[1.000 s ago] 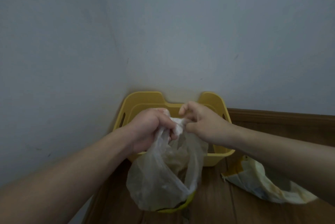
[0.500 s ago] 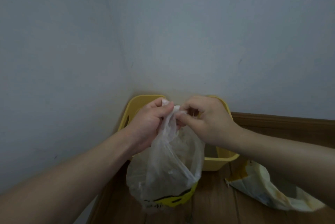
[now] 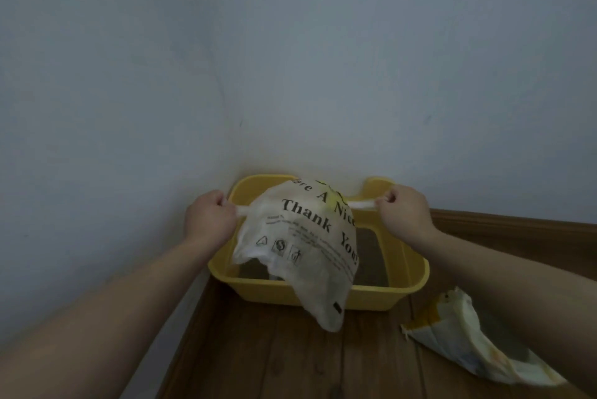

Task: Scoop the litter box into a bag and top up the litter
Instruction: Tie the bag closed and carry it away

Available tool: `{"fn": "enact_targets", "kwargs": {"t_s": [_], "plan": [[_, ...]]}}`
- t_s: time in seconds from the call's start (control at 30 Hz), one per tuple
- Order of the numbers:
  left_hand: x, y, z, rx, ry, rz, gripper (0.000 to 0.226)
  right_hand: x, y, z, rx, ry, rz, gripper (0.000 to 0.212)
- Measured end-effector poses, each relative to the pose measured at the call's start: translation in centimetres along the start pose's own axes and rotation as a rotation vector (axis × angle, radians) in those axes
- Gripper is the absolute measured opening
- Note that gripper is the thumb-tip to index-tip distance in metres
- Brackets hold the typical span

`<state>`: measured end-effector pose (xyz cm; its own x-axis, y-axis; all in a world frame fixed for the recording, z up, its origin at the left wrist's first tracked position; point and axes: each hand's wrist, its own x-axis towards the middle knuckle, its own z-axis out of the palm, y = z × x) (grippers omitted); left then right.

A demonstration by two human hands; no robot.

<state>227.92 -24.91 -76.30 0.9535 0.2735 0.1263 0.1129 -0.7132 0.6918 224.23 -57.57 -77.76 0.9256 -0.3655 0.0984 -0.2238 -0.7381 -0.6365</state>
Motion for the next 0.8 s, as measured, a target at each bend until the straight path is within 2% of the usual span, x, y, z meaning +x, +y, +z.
{"fn": "enact_targets", "kwargs": {"t_s": [0.27, 0.43, 0.63, 0.8], "plan": [[-0.2, -1.5, 1.3, 0.012, 0.006, -0.033, 0.029, 0.6, 0.8, 1.4, -0.081, -0.005, 0.04, 0.028], [-0.1, -1.8, 1.5, -0.072, -0.006, -0.07, 0.031, 0.2, 1.0, 1.3, -0.023, -0.019, 0.065, 0.027], [-0.6, 0.0, 0.9, -0.362, -0.011, -0.094, 0.015, 0.3, -0.4, -0.8, 0.401, -0.064, 0.149, 0.021], [-0.7, 4.5, -1.2, -0.701, -0.066, -0.041, 0.017, 0.4, -4.1, -3.9, 0.752, -0.129, 0.203, 0.01]]}}
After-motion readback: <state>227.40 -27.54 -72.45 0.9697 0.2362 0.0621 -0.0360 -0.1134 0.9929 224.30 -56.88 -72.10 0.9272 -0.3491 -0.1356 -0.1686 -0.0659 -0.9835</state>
